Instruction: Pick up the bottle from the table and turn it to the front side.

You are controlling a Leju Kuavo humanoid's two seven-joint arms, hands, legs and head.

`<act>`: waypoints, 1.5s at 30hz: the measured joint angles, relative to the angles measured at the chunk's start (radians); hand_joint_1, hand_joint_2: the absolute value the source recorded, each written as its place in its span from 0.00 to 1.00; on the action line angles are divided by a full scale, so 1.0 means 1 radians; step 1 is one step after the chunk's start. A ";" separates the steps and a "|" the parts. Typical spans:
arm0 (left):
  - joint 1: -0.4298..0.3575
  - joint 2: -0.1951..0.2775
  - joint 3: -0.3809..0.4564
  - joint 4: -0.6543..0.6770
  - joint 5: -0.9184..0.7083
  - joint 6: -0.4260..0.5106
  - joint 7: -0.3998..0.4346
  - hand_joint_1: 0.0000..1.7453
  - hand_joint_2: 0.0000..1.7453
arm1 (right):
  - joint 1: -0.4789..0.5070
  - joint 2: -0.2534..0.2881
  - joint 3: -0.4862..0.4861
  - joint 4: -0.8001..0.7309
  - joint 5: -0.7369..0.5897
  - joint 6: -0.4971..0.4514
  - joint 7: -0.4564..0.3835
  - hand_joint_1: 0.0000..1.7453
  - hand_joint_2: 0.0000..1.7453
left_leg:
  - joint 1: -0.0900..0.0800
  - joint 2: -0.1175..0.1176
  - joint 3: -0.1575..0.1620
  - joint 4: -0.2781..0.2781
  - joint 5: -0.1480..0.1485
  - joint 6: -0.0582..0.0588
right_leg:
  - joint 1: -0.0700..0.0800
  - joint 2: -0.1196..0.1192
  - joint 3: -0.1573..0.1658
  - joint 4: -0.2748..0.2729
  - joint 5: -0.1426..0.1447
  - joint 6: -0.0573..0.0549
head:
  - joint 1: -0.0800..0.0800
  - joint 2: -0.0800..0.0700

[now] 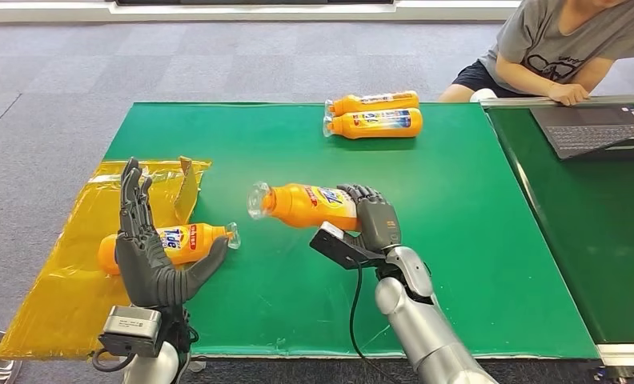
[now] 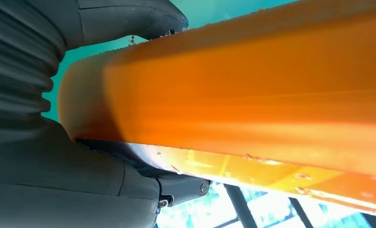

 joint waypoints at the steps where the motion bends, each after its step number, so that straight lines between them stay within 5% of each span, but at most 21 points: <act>1: 0.001 0.000 0.001 -0.001 0.000 0.000 -0.001 0.00 1.00 | 0.015 0.001 0.000 -0.046 -0.013 0.004 0.001 1.00 1.00 | 0.000 0.000 0.000 0.000 0.000 0.000 | 0.000 0.000 0.000 0.000 0.000 0.000 | 0.000 0.000; 5: 0.003 -0.001 0.004 -0.005 -0.001 0.000 -0.003 0.00 1.00 | 0.062 0.004 -0.005 -0.162 -0.061 -0.041 -0.030 1.00 1.00 | 0.000 0.000 -0.001 0.000 0.000 0.000 | 0.000 0.000 -0.001 0.000 0.000 0.000 | 0.000 0.000; 13: -0.004 -0.016 0.004 0.004 -0.005 0.000 0.005 0.00 1.00 | 0.235 0.033 -0.025 -0.481 -0.405 -0.205 -0.167 1.00 1.00 | 0.000 0.001 -0.002 0.000 -0.001 0.001 | -0.001 0.001 -0.003 0.000 0.000 0.000 | 0.000 0.000; 24: -0.010 -0.029 0.001 0.020 -0.006 0.000 0.011 0.00 1.00 | 0.318 0.044 -0.025 -0.644 -0.458 -0.238 -0.177 1.00 1.00 | 0.000 0.001 -0.002 0.000 0.000 0.000 | 0.000 0.002 -0.003 0.000 0.000 0.000 | 0.000 0.000; 28: -0.013 -0.029 -0.004 0.024 -0.006 0.000 0.015 0.00 1.00 | 0.325 0.044 -0.025 -0.652 -0.514 -0.221 -0.186 1.00 1.00 | 0.000 0.001 -0.002 0.000 0.000 0.000 | 0.000 0.002 -0.003 0.000 0.000 0.000 | 0.000 0.000; 35: -0.054 -0.031 -0.051 0.073 0.006 -0.015 0.013 0.00 1.00 | 0.278 0.061 -0.019 -0.551 -0.747 0.013 -0.261 1.00 1.00 | 0.000 0.002 -0.003 0.000 0.000 0.000 | 0.000 0.002 -0.004 0.000 0.001 0.000 | 0.000 0.000; 45: -0.075 -0.046 -0.079 0.081 0.006 -0.015 0.044 0.00 1.00 | 0.111 0.133 0.032 -0.199 -0.721 0.034 -0.237 1.00 1.00 | 0.001 0.001 -0.003 0.000 0.001 -0.001 | 0.001 0.001 -0.003 0.000 0.002 -0.001 | 0.000 0.000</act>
